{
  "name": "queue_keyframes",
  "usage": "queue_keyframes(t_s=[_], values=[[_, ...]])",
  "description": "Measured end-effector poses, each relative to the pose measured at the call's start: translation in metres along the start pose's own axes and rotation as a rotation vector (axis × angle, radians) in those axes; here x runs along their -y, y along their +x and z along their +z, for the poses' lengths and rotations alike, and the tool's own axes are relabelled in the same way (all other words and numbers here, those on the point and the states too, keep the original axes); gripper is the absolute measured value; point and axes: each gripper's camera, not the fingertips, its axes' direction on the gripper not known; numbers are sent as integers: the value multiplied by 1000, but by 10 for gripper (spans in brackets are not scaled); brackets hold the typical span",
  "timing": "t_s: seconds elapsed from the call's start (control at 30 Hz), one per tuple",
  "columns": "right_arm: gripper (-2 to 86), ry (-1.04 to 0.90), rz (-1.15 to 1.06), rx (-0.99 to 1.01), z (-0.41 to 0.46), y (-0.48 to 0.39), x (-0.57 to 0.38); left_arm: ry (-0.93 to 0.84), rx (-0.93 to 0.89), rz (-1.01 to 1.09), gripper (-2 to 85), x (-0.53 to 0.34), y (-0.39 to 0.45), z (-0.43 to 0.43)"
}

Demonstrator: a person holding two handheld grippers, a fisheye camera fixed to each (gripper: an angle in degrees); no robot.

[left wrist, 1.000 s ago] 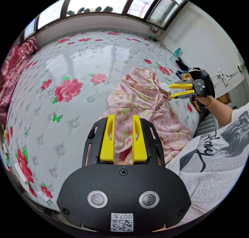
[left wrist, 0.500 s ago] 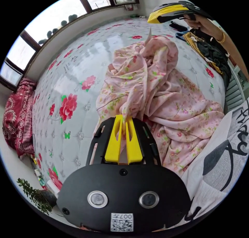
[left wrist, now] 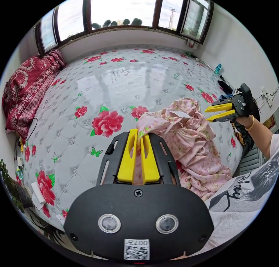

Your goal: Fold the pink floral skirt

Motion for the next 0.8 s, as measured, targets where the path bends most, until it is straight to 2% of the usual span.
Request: queue_keyframes(t_s=[0.17,0.27,0.37,0.47,0.53,0.67,0.8], values=[[96,40,101,62,8,28,14,10,-8,6,-10,-1,-5,-8],[99,44,24,73,16,11,39,-1,-3,14,-9,-1,-7,-6],[98,54,-82,189,22,-18,59,-4,-3,4,-9,0,-10,-3],[75,13,-257,27,30,-70,68,1,-6,-1,-9,1,-13,-2],[30,-59,-328,-186,47,-102,67,1,3,5,-9,2,-13,-1],[5,42,-289,-318,19,-128,55,-5,24,1,-9,3,-16,1],[-1,103,-362,-575,-29,-176,33,5,24,0,-9,3,-18,3]])
